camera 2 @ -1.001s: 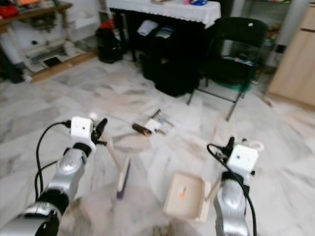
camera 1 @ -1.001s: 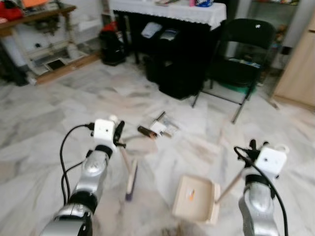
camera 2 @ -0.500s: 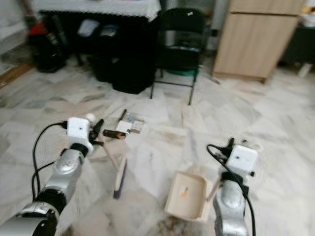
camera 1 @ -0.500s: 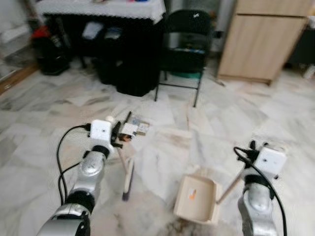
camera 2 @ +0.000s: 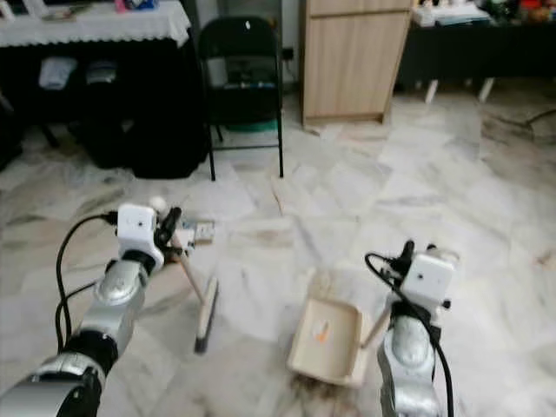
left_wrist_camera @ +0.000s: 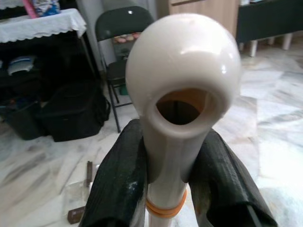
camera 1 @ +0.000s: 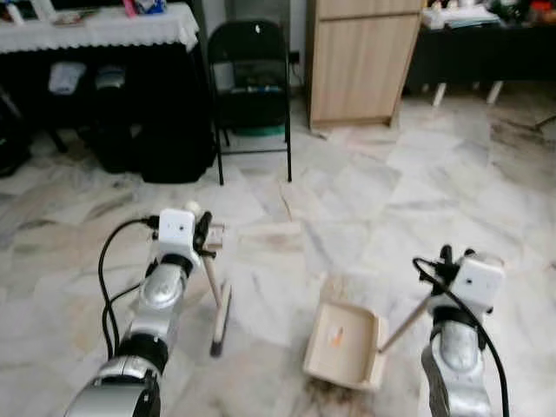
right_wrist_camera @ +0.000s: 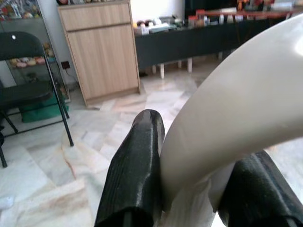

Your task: Sweep floor

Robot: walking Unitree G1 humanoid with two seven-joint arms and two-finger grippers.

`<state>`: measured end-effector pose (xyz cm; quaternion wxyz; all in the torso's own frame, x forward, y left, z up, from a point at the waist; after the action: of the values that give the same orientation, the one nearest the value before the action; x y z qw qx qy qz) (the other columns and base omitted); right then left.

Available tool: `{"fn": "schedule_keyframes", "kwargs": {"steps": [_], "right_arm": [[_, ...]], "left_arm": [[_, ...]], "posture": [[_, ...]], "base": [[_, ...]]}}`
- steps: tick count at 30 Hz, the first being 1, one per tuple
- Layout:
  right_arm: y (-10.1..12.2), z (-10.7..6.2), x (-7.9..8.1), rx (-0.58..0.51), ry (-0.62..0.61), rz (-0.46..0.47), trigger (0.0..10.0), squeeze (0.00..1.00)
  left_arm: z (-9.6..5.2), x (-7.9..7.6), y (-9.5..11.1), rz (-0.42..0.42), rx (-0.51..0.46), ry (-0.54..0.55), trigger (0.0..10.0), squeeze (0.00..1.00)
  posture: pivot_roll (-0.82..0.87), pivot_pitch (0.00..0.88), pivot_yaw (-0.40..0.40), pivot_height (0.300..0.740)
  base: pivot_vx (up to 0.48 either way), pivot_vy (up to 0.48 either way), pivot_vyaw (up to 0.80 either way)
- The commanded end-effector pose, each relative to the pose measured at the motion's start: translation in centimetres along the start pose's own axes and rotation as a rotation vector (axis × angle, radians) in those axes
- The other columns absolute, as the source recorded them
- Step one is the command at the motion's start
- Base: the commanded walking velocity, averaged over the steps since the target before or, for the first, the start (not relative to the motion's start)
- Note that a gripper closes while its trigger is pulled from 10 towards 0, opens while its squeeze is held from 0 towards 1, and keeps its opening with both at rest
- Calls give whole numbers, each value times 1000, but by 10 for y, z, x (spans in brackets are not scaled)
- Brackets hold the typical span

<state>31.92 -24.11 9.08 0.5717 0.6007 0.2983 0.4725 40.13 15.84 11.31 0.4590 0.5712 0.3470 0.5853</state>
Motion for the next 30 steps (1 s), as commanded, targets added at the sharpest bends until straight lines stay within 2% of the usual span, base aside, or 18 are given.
{"fn": "schedule_keyframes", "kwargs": {"steps": [1, 30], "right_arm": [[9, 2, 5, -38, 15, 14, 10000, 0], [10, 2, 10, -48, 38, 14, 10000, 0]], "left_arm": [[2, 5, 8, 16, -39, 13, 10000, 0], [4, 3, 10, 13, -41, 4, 10000, 0]], "posture": [[-150, 0, 83, 740], [-164, 0, 85, 740]], "base": [[0, 409, 0], [0, 412, 0]]}}
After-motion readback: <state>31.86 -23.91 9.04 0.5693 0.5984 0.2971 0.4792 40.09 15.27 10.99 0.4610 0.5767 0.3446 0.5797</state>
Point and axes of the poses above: a point about 5 cm out from each wrist's last joint towards the gripper, its own z axis pointing out of the wrist towards the gripper, its own y axis along the axis of the wrist's last joint, x = y × z, the point moved 5 cm from there along z, pointing out of the wrist towards the gripper, and after that the axes turned 15 degrees about z, right-handed, at the moved point
